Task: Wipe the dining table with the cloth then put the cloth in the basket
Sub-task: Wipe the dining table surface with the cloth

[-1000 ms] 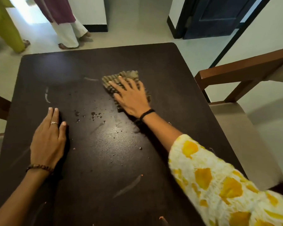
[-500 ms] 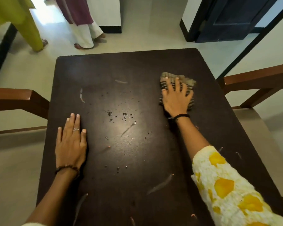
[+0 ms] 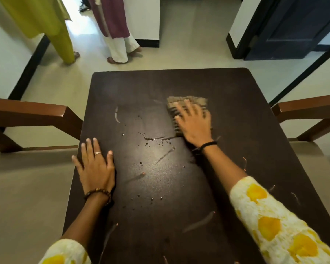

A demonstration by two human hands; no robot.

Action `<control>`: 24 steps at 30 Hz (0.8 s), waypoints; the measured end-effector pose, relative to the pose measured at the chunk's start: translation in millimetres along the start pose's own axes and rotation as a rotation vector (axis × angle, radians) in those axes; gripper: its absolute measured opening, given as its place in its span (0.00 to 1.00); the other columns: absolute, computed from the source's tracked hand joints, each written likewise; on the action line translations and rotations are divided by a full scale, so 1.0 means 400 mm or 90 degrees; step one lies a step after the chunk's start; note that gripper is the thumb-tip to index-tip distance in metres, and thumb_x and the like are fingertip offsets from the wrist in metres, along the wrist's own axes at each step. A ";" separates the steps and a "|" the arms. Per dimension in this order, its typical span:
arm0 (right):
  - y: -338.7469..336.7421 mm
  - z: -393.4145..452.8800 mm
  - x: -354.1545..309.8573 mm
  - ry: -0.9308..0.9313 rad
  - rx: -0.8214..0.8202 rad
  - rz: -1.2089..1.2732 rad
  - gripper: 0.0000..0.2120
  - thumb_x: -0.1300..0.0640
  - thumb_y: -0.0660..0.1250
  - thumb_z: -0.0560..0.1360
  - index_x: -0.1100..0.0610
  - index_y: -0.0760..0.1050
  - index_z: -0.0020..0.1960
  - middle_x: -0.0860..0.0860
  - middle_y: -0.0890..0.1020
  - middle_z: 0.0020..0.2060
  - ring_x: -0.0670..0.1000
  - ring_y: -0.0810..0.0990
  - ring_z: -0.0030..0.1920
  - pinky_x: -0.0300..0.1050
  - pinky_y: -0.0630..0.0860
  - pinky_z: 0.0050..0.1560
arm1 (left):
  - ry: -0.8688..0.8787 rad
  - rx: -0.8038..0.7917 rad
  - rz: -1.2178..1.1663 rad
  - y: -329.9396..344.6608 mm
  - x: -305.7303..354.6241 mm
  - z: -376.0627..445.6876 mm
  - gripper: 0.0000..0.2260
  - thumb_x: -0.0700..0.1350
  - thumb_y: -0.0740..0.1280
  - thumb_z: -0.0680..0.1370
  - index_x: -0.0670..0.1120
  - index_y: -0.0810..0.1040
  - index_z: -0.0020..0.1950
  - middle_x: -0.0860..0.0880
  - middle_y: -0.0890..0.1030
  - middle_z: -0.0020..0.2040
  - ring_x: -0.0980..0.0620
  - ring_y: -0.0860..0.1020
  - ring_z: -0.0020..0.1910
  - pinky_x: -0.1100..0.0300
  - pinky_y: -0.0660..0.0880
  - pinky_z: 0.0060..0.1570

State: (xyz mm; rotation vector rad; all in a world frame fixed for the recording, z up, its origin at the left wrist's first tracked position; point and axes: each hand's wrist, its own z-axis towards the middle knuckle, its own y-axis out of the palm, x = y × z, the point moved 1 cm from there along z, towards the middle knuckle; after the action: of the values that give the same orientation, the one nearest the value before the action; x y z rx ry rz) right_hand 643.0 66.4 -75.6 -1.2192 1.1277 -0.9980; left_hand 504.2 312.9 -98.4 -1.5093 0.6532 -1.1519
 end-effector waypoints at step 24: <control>0.058 0.135 -0.528 -0.396 -0.087 -0.047 0.23 0.45 0.46 0.81 0.41 0.47 0.75 0.51 0.51 0.76 0.58 0.51 0.74 0.65 0.48 0.70 | -0.028 -0.047 0.057 0.001 0.006 -0.001 0.31 0.51 0.50 0.74 0.38 0.51 0.74 0.39 0.55 0.75 0.40 0.55 0.73 0.35 0.54 0.65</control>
State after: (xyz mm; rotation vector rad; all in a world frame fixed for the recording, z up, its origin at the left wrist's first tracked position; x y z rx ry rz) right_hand 658.0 285.1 -76.9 -1.5488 0.6675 -0.5316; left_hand 504.8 310.4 -97.9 -1.5475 0.7328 -1.0330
